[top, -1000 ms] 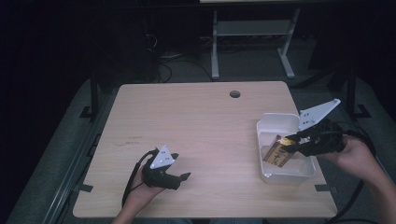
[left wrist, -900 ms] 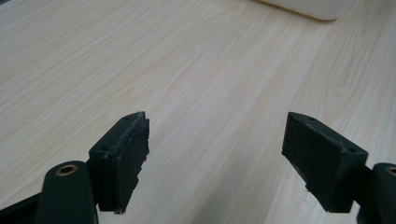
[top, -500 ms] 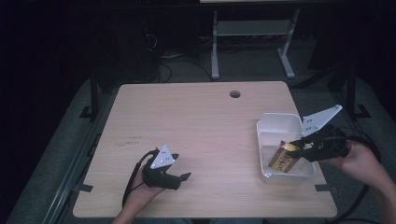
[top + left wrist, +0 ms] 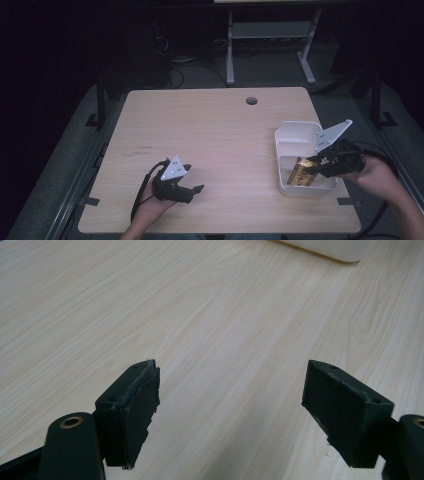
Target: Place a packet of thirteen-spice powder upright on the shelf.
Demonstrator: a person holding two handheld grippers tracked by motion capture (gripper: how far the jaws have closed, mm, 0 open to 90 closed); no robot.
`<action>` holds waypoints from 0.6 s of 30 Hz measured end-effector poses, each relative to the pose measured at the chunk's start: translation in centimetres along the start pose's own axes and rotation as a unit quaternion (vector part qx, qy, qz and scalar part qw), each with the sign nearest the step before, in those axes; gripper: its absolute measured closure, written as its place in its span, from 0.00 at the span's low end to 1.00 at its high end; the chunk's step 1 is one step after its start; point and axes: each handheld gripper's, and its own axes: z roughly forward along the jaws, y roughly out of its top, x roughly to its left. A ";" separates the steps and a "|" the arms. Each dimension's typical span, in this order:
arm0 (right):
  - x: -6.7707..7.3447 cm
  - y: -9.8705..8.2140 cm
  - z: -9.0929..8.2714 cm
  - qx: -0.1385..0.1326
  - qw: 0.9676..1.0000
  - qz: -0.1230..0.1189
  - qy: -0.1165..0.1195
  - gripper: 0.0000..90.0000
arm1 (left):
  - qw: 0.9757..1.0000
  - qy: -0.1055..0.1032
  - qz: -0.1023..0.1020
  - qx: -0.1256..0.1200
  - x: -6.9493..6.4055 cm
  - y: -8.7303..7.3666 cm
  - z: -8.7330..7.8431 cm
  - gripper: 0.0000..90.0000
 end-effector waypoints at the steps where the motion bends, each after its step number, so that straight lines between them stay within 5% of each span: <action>1: -0.1 -0.1 0.2 0.000 1.000 0.002 0.001 0.76 | 1.000 0.000 0.000 0.000 0.0 0.0 0.0 0.25; 18: -0.5 -1.7 1.7 -0.002 1.000 0.023 0.002 0.74 | 1.000 -0.001 0.000 0.000 0.0 0.0 0.1 0.25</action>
